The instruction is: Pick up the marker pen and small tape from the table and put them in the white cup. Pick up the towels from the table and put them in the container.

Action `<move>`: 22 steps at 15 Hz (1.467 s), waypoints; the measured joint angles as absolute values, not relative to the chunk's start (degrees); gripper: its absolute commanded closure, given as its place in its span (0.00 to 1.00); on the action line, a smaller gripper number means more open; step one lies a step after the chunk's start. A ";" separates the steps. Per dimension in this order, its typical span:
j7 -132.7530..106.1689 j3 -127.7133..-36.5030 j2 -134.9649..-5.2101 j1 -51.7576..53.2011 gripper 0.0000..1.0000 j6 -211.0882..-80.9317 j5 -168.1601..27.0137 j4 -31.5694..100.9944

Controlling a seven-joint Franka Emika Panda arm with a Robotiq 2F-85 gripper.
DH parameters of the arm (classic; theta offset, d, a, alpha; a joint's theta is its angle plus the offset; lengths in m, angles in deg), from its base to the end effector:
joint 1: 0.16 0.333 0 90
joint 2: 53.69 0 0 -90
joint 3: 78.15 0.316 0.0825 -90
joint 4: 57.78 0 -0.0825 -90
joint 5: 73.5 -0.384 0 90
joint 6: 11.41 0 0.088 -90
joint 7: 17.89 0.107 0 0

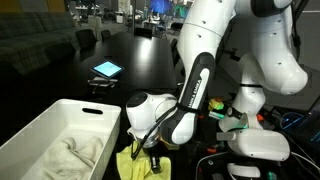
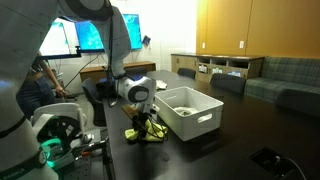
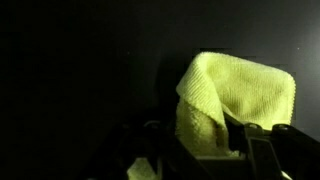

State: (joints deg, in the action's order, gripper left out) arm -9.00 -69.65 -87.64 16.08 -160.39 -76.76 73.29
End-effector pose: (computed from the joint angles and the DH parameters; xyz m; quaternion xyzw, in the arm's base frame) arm 0.4330 0.2085 0.0755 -0.9836 -0.1038 0.1469 0.0118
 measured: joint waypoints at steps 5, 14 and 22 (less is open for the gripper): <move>-6.74 -69.98 -86.77 17.23 0.87 -160.48 -76.62 73.67; -2.10 -69.94 -76.85 18.24 0.88 -155.01 -76.58 79.13; 10.01 -69.78 -59.90 18.02 0.88 -140.46 -76.78 82.83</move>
State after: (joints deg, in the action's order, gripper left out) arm 10.01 -69.78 -59.90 18.02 -140.46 -76.78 82.83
